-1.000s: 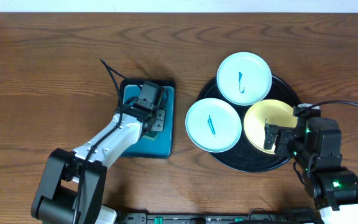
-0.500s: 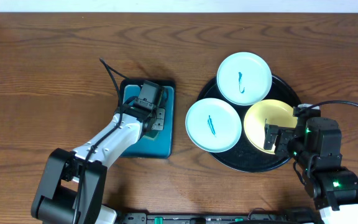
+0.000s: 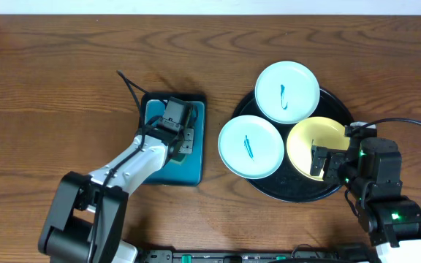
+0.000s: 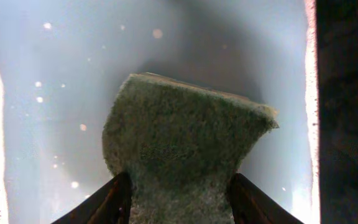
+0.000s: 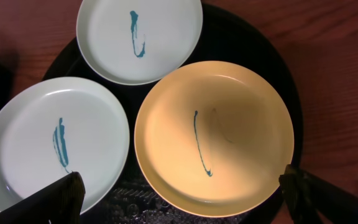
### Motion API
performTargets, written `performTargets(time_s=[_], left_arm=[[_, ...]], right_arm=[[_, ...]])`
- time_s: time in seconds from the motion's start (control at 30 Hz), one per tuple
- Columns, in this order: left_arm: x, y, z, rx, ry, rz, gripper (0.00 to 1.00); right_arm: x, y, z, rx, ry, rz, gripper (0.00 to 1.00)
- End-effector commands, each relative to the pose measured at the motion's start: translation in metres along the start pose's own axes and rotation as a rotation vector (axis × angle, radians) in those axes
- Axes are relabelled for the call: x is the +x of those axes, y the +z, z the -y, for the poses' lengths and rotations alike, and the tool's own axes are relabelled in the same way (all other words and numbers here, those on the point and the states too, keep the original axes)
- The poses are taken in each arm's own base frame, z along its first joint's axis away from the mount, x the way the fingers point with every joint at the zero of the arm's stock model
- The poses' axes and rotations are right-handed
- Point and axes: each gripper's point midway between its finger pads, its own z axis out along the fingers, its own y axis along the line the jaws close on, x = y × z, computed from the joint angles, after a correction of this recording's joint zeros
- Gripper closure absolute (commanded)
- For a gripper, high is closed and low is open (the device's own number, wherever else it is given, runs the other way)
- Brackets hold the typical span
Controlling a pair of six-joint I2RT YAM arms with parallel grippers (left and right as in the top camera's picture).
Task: Clean dirty plates on tray and stack at the side
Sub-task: 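Lower the left gripper and pinch the green sponge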
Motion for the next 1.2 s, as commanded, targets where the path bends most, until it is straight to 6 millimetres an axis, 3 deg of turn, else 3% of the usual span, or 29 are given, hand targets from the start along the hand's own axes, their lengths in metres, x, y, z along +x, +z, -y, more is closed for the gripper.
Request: performTargets(time_s=[0.0, 0.13, 0.23, 0.37, 0.5, 0.7, 0.9, 1.17], left_arm=[[0.024, 0.018, -0.005, -0.03, -0.007, -0.077, 0.48], [0.036, 0.03, -0.007, -0.043, -0.017, -0.124, 0.56], [0.04, 0.033, -0.007, -0.048, -0.02, -0.14, 0.69], [0.036, 0.031, -0.007, -0.045, -0.021, -0.128, 0.69], [0.027, 0.022, -0.006, -0.035, -0.026, -0.093, 0.58], [0.006, -0.007, -0.004, -0.01, -0.039, 0.0, 0.39], [-0.009, -0.028, -0.003, 0.009, -0.049, 0.07, 0.39], [0.002, -0.017, -0.005, -0.004, -0.043, 0.02, 0.39]], right_arm=[[-0.007, -0.004, -0.001, -0.004, 0.015, 0.017, 0.01], [-0.007, -0.004, -0.001, -0.004, 0.015, 0.017, 0.01], [-0.007, -0.004, -0.001, -0.004, 0.015, 0.017, 0.01], [-0.007, -0.004, -0.001, -0.004, 0.015, 0.017, 0.01], [-0.007, -0.004, -0.001, -0.004, 0.015, 0.017, 0.01], [-0.007, -0.004, -0.001, -0.004, 0.015, 0.016, 0.01], [-0.007, -0.004, -0.001, -0.004, 0.015, 0.016, 0.01], [-0.007, -0.004, -0.001, -0.004, 0.015, 0.016, 0.01]])
